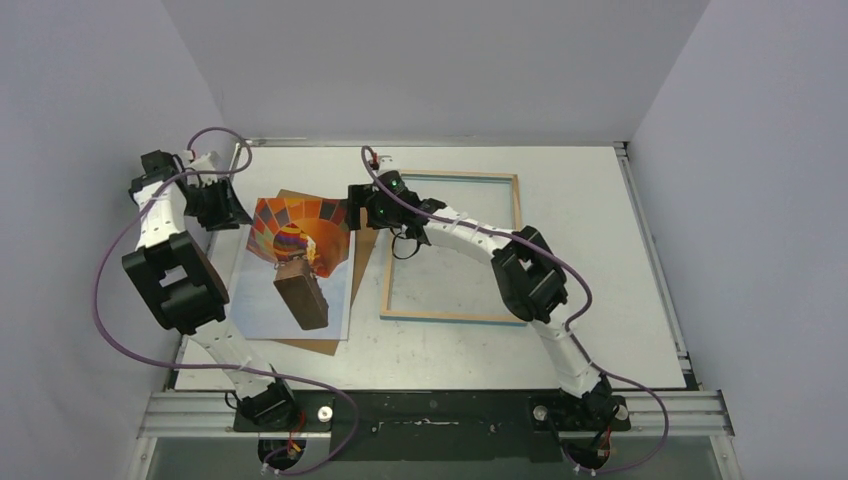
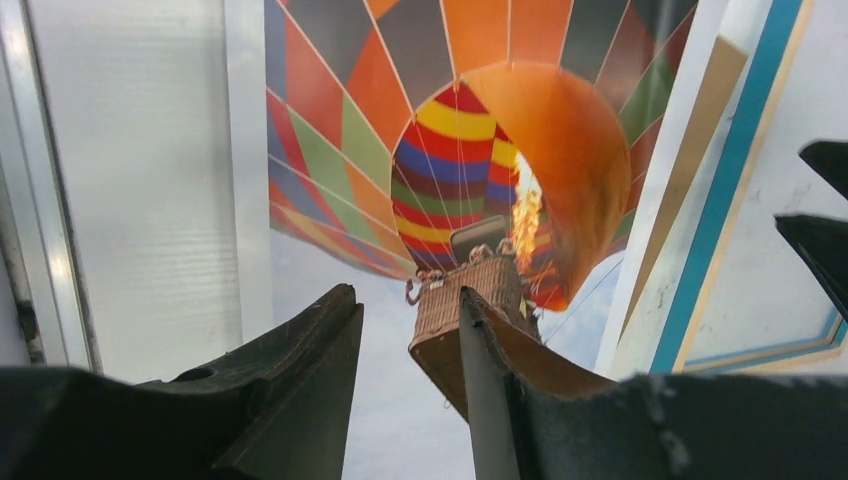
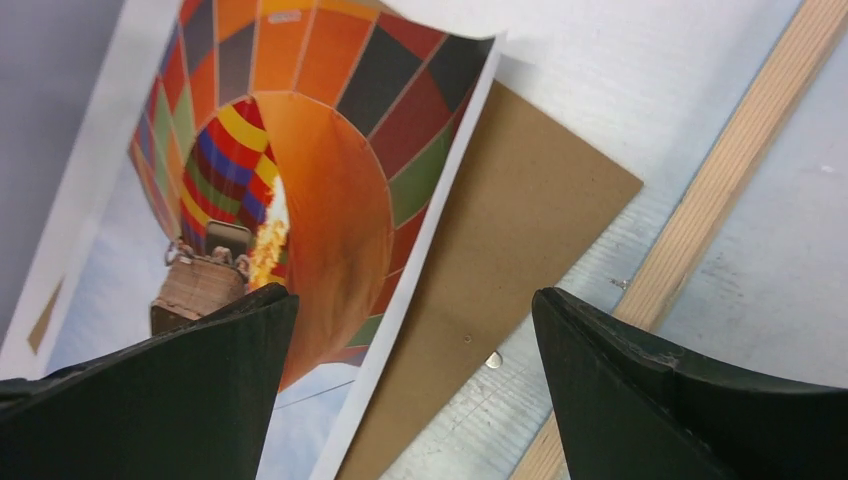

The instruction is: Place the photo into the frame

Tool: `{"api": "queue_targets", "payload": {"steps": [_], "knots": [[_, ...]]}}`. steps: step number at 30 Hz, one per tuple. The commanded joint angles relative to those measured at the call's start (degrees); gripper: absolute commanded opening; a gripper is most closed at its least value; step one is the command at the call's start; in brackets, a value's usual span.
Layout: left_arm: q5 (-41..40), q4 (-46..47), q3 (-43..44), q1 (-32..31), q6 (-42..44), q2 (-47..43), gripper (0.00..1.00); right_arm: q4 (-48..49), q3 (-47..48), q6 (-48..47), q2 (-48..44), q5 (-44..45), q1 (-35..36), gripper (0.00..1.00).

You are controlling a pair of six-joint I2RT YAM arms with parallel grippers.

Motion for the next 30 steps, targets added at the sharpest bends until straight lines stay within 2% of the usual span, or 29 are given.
{"api": "queue_targets", "payload": {"steps": [1, 14, 25, 30], "knots": [[-0.06, -2.14, -2.25, 0.04, 5.76, -1.08, 0.38, 0.62, 5.13, 2.37, 3.44, -2.0, -0.65, 0.9], [-3.54, 1.36, -8.09, 0.91, 9.43, -0.45, 0.25, 3.84, 10.08, 5.6, 11.27, -7.15, -0.63, 0.67], [-3.29, 2.1, -9.13, 1.14, 10.06, 0.01, 0.18, 5.69, 12.87, 7.68, 15.7, -9.47, -1.09, 0.59], [-3.17, 2.07, -9.39, 1.11, 10.33, 0.37, 0.16, 7.14, 13.79, 8.97, 17.02, -11.0, -1.26, 0.5]]}}
